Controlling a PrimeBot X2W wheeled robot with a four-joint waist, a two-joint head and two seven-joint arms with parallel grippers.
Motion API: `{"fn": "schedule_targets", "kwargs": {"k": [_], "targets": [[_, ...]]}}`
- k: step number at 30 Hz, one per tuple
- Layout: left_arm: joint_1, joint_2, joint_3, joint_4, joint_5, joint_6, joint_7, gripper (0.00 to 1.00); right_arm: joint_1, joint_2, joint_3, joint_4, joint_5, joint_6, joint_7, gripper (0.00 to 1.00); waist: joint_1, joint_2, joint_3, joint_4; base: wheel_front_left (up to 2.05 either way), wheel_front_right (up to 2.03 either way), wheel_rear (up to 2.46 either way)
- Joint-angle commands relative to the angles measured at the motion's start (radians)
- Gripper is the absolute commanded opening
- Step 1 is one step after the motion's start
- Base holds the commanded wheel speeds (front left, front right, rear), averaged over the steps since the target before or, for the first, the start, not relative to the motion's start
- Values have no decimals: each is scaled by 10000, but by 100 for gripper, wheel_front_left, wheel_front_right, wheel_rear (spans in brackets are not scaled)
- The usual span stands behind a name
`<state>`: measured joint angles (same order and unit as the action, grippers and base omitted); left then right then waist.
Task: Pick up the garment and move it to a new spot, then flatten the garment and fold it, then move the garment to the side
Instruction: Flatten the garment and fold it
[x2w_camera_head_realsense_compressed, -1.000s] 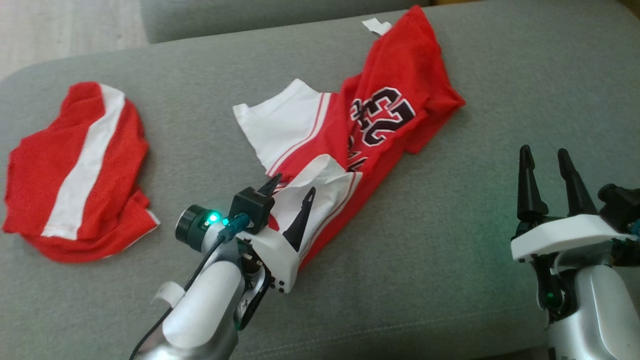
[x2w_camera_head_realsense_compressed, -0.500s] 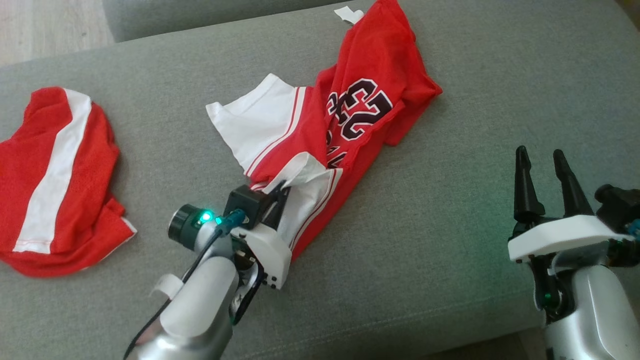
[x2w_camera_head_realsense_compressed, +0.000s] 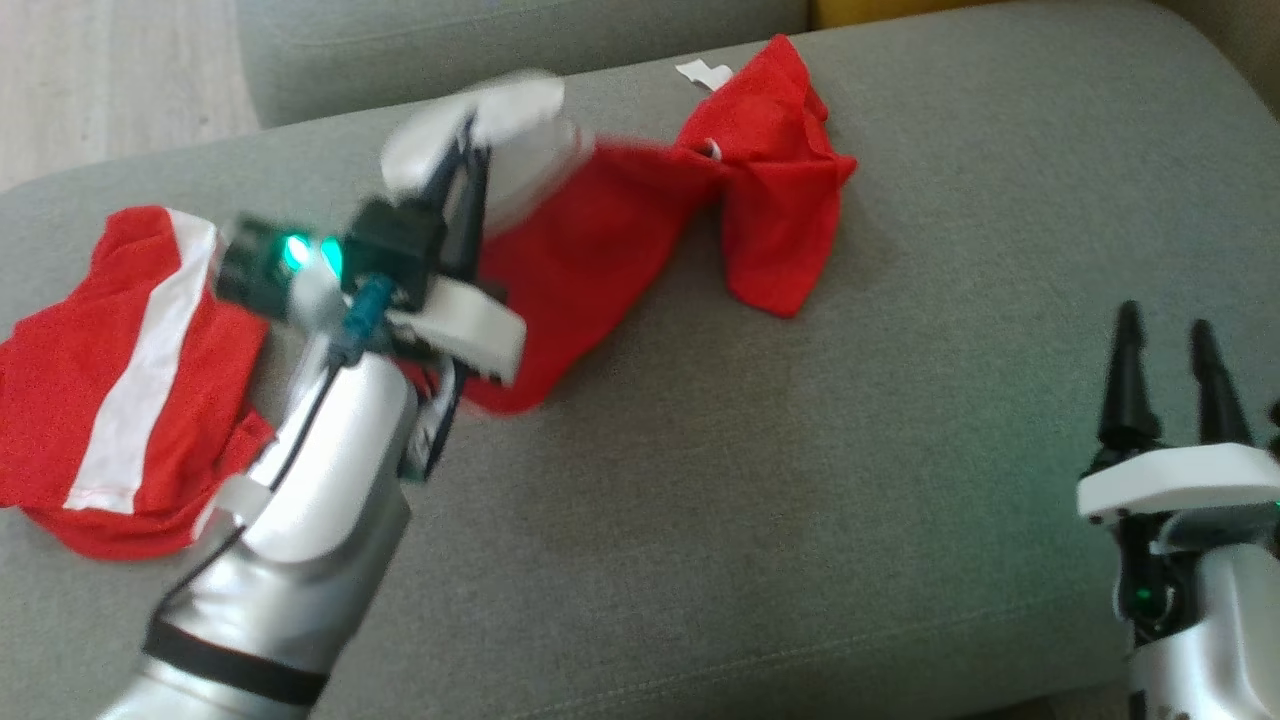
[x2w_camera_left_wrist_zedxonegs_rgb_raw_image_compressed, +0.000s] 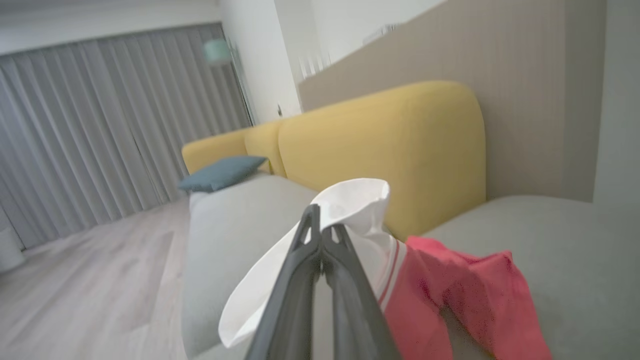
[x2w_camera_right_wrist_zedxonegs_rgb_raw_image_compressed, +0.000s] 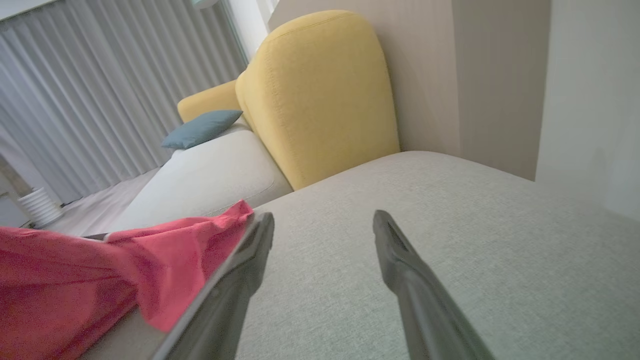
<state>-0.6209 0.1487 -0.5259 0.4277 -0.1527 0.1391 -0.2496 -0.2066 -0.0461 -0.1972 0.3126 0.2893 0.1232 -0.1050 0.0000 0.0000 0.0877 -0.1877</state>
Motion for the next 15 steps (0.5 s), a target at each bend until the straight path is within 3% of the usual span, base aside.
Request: {"fn": "schedule_targets", "kwargs": {"k": [1, 7, 15], "targets": [[-584, 351, 448, -662, 204, 124, -113, 0, -514, -41, 105, -230, 96, 75, -147, 100, 0, 0, -85, 104, 0, 0, 0], [-516, 708, 370, -2410, 814, 279, -119, 0, -610, -41, -432, 199, 86, 75, -401, 100, 0, 0, -292, 487, 0, 0, 0], [1005, 1032, -1767, -2356, 1843, -522, 205, 0, -744, -41, -798, 727, 120, 75, -602, 100, 0, 0, -586, 966, 0, 0, 0]]}}
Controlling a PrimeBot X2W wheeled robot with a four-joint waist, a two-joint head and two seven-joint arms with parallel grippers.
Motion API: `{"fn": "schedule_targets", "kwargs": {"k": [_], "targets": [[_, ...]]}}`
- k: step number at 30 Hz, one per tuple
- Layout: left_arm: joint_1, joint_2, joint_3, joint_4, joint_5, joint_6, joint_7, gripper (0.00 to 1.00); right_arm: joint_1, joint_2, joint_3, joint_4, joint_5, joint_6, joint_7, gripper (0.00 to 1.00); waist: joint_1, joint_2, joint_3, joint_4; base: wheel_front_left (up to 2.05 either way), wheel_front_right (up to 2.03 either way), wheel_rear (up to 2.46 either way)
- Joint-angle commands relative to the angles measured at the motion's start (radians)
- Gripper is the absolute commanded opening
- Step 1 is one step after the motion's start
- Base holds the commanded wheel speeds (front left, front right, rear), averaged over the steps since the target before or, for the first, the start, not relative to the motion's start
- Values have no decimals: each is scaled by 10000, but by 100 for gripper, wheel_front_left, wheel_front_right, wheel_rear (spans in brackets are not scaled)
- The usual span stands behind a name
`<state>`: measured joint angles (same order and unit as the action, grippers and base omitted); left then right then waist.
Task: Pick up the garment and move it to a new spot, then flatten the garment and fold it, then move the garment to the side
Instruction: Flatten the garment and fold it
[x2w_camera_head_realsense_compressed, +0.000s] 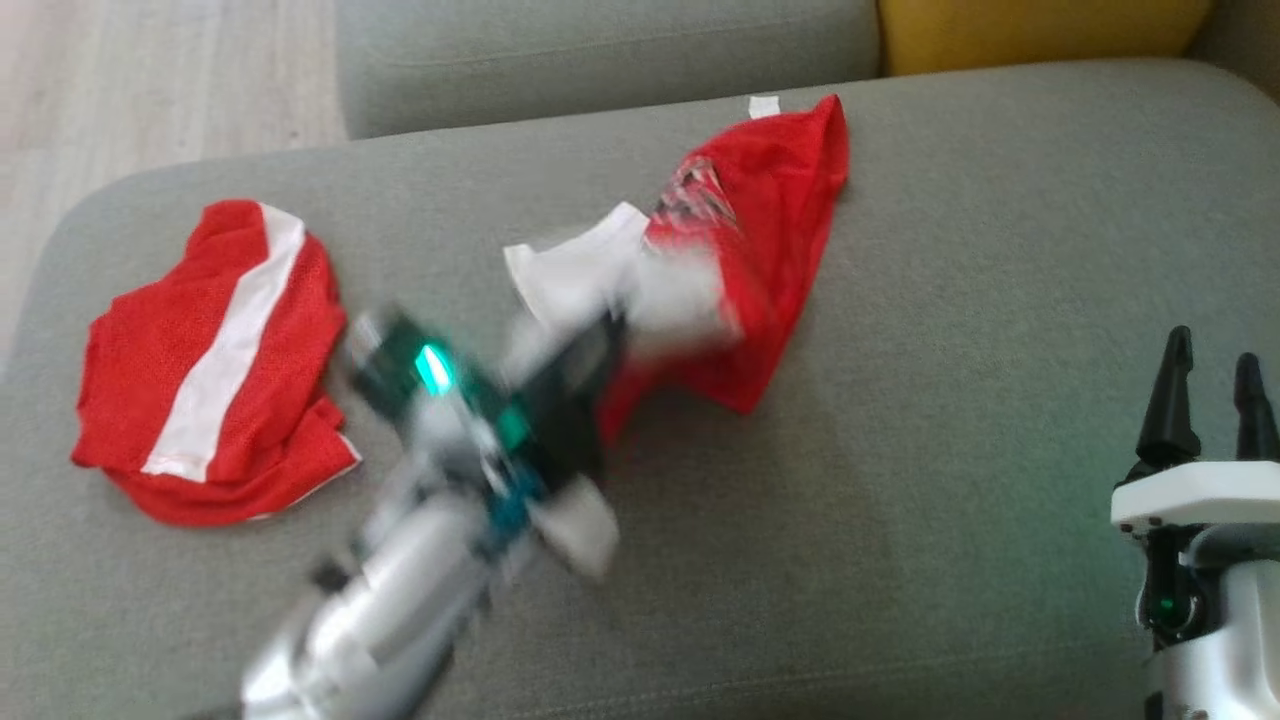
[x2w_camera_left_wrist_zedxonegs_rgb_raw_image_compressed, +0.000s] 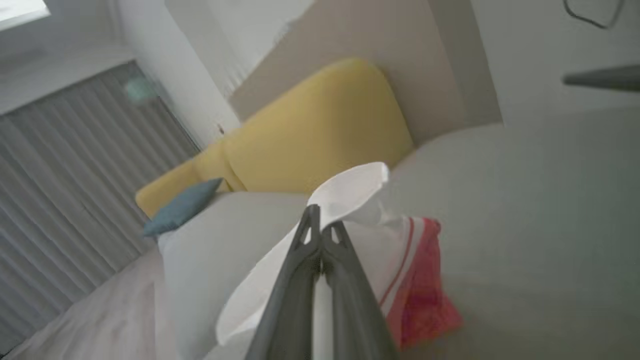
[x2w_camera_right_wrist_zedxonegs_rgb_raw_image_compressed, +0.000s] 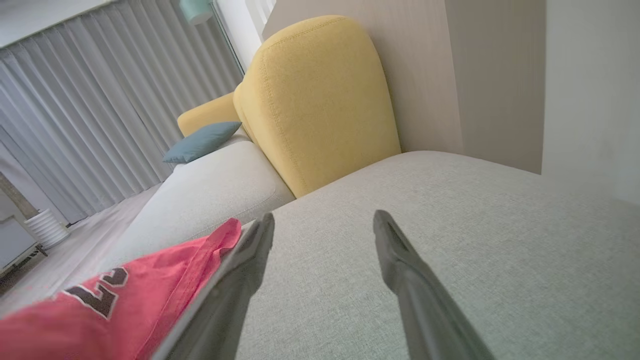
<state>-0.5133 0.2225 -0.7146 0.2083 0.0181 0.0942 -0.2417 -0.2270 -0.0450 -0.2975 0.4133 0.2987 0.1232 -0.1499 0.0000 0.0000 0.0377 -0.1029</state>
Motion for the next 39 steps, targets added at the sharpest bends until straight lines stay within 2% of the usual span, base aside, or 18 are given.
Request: {"fn": "schedule_targets", "kwargs": {"k": [1, 9, 14, 15, 16, 17, 22, 26, 27, 31, 36, 39], "targets": [[177, 317, -162, -66, 217, -178, 239, 0, -552, -53, 162, -244, 16, 75, -169, 100, 0, 0, -117, 170, 0, 0, 0], [1535, 142, -1561, 341, 377, -635, 806, 0, -549, -53, 93, 55, -13, 75, -174, 100, 0, 0, -287, 445, 0, 0, 0], [1988, -154, -1910, 754, 204, -670, 1295, 0, -559, -53, 233, 231, 0, 75, -137, 100, 0, 0, -367, 482, 0, 0, 0], [2044, -211, -1858, 841, 127, -588, 1400, 5, -568, -53, 263, 252, 6, 75, -131, 100, 0, 0, -373, 473, 0, 0, 0], [2071, -256, -1800, 881, 86, -478, 1427, 82, -576, -53, 287, 263, 12, 75, -124, 100, 0, 0, -375, 462, 0, 0, 0], [2097, -304, -1711, 906, 27, -347, 1432, 100, -581, -53, 302, 261, 14, 75, -114, 100, 0, 0, -373, 450, 0, 0, 0], [2107, -441, -1067, 830, -503, 130, 1272, 100, -626, -53, 179, 53, -54, 75, -50, 100, 0, 0, -350, 371, 0, 0, 0], [2039, -485, -304, 476, -957, 676, 866, 100, -664, -53, 62, -255, -167, 75, 116, 100, 0, 0, -343, 319, 0, 0, 0], [2079, -616, 280, 185, -1445, 973, 525, 100, -649, -53, 70, -441, -193, 75, 200, 100, 0, 0, -328, 315, 0, 0, 0], [2151, -747, 1389, -477, -2217, 1436, -8, 100, -490, -53, 329, -851, -206, 75, 377, 100, 0, 0, -313, 363, 0, 0, 0], [2693, -814, 2485, -1071, -2833, 1829, -183, 100, -86, -53, 673, -1172, -28, 75, 553, 100, 0, 0, -309, 542, 0, 0, 0], [3080, -836, 2768, -1329, -2893, 1833, -194, 100, 103, -53, 797, -1281, -9, 75, 612, 100, 0, 0, -239, 700, 0, 0, 0]]}}
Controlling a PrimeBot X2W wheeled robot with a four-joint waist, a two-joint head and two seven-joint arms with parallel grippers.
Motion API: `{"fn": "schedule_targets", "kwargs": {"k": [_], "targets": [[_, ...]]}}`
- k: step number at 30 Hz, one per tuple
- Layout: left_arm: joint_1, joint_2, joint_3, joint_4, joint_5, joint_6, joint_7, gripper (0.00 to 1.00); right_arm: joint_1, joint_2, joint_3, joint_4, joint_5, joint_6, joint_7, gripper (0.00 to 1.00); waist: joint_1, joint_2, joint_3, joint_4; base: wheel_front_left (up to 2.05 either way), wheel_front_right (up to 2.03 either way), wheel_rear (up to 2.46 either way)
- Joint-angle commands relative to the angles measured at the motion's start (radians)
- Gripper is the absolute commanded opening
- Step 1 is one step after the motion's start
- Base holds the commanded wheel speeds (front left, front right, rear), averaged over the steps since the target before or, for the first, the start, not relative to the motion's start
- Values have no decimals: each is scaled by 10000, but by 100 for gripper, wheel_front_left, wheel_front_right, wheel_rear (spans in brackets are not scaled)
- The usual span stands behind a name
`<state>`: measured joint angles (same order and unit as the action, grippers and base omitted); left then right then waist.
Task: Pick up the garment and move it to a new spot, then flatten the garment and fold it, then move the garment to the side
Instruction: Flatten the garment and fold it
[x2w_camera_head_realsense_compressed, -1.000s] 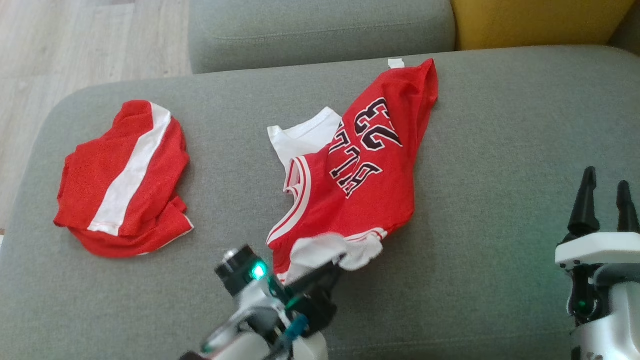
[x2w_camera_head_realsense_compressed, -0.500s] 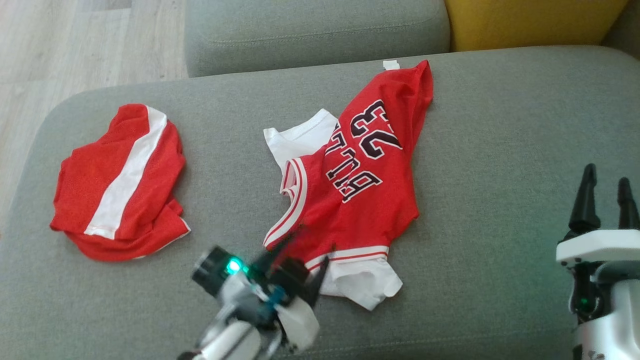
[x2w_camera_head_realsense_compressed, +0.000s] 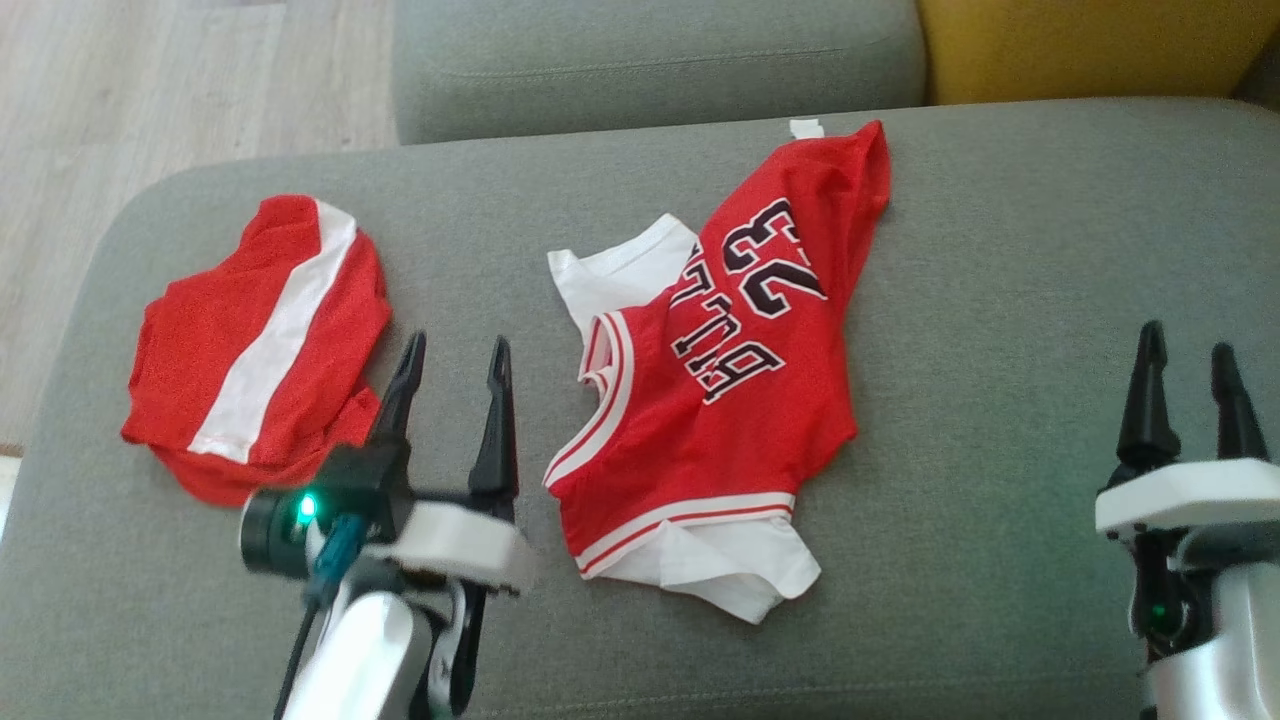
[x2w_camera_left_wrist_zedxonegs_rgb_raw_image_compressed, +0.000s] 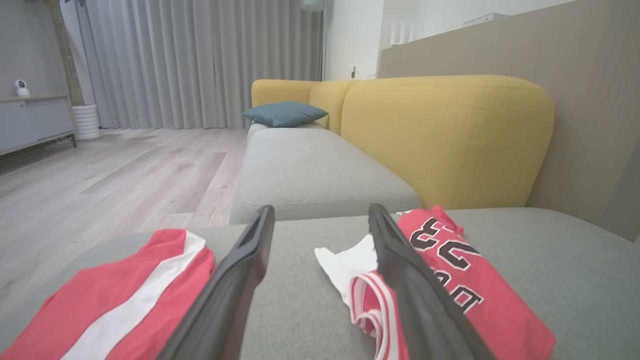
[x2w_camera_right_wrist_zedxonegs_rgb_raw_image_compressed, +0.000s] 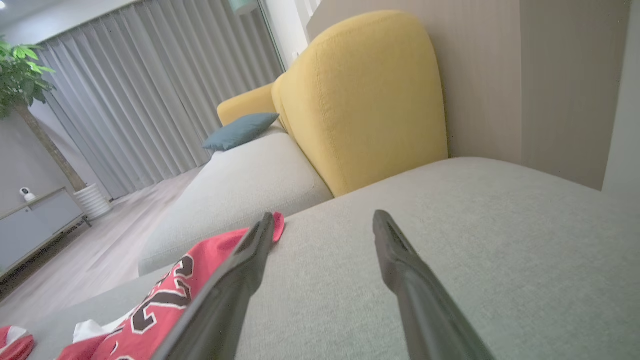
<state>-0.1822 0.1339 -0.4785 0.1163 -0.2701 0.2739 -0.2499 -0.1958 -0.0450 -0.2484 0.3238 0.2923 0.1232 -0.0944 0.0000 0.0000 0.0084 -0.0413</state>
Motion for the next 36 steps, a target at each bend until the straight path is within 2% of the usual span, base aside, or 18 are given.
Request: {"fn": "schedule_targets", "kwargs": {"k": [1, 8, 14, 19, 25, 32, 36], "targets": [[-137, 50, 456, -481, 17, -1, -113, 100, -185, -53, 335, -427, 45, 75, 84, 100, 0, 0, 98, 147, 0, 0, 0], [-43, -61, 505, -597, 249, -318, -116, 100, -597, -53, 554, -492, -142, 75, 480, 100, 0, 0, 564, 634, 0, 0, 0], [-334, -307, 338, -476, 444, -684, -117, 100, -1924, -53, 792, 624, -38, 75, 1446, 100, 0, 0, 1324, 1262, 0, 0, 0], [-558, -501, 374, -542, 553, -890, -117, 100, -3285, -53, 209, 2131, -106, 75, 2136, 100, 0, 0, 1873, 1924, 0, 0, 0], [-649, -599, 565, -523, 738, -1061, -117, 100, -4377, -55, -615, 3537, -1325, 75, 2501, 100, 0, 0, 2280, 2491, 0, 0, 0], [-612, -706, 715, -535, 852, -1223, -118, 100, -4989, -77, -1953, 4550, -2756, 75, 2617, 100, 0, 0, 2420, 2781, 0, 0, 0], [-582, -748, 766, -551, 916, -1286, -118, 100, -5253, -71, -2266, 4927, -3183, 75, 2601, 100, 0, 0, 2466, 2818, 0, 0, 0]]}}
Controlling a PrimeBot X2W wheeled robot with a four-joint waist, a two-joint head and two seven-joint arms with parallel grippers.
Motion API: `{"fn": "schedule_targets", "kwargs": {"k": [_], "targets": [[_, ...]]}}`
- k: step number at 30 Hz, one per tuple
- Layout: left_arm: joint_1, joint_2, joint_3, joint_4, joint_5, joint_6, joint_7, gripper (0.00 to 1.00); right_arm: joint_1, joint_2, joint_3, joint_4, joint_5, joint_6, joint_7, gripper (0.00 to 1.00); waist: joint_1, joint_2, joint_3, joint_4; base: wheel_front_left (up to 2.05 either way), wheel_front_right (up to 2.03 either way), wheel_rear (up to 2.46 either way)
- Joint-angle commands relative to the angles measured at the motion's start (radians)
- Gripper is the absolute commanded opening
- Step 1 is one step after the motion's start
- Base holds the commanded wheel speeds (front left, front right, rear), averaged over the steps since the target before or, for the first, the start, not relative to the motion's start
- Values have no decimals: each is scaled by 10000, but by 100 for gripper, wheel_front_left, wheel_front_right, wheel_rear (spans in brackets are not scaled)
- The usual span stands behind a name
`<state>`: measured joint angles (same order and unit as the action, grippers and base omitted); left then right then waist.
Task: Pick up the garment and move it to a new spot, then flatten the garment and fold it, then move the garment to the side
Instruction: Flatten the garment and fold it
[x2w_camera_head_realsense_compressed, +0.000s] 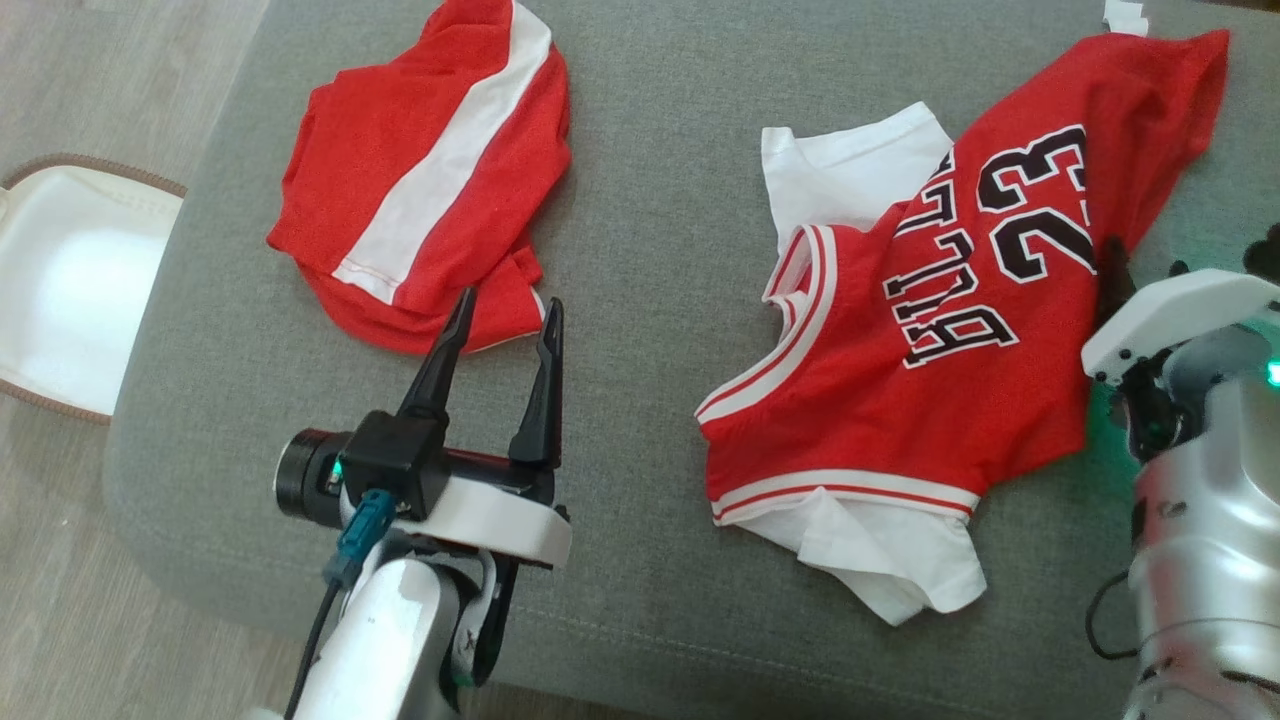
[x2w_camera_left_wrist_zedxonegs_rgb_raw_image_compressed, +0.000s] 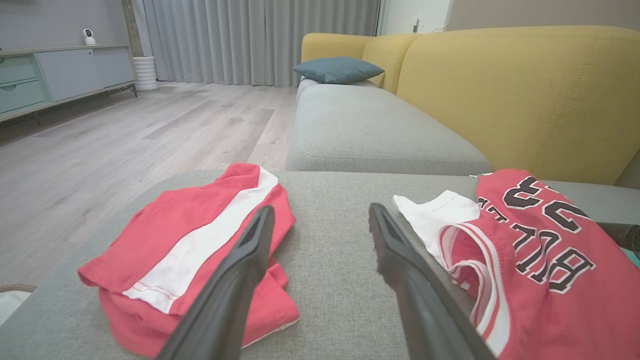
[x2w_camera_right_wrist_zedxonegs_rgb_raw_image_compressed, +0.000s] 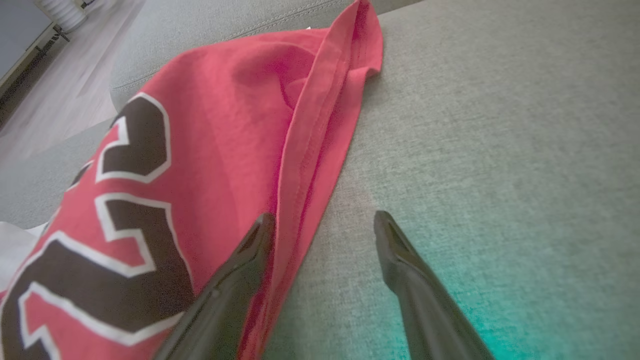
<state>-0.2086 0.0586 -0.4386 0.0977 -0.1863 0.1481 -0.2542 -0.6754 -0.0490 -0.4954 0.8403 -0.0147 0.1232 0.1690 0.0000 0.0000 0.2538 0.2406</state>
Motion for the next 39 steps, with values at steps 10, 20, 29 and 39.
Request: {"fn": "schedule_targets", "kwargs": {"k": [10, 20, 29, 39], "targets": [[-403, -53, 544, -409, 157, -113, -76, 100, -1065, -105, 179, 531, -930, 75, 222, 99, 0, 0, 262, 9, 0, 0, 0], [-325, -73, 800, -357, 159, -67, -76, 100, -1184, -682, 411, 774, -1057, 75, 180, 0, 0, 0, -29, -276, 0, 0, 0], [-114, -81, 774, -357, 52, -81, -76, 100, -949, -1783, 1436, 527, -919, 75, 605, 0, 0, 0, -770, -978, 0, 0, 0], [237, -82, 533, -346, -211, 120, -76, 100, -169, -4019, 4134, -494, -351, 75, 1880, 0, 0, 0, -1655, -1369, 0, 0, 0]]}}
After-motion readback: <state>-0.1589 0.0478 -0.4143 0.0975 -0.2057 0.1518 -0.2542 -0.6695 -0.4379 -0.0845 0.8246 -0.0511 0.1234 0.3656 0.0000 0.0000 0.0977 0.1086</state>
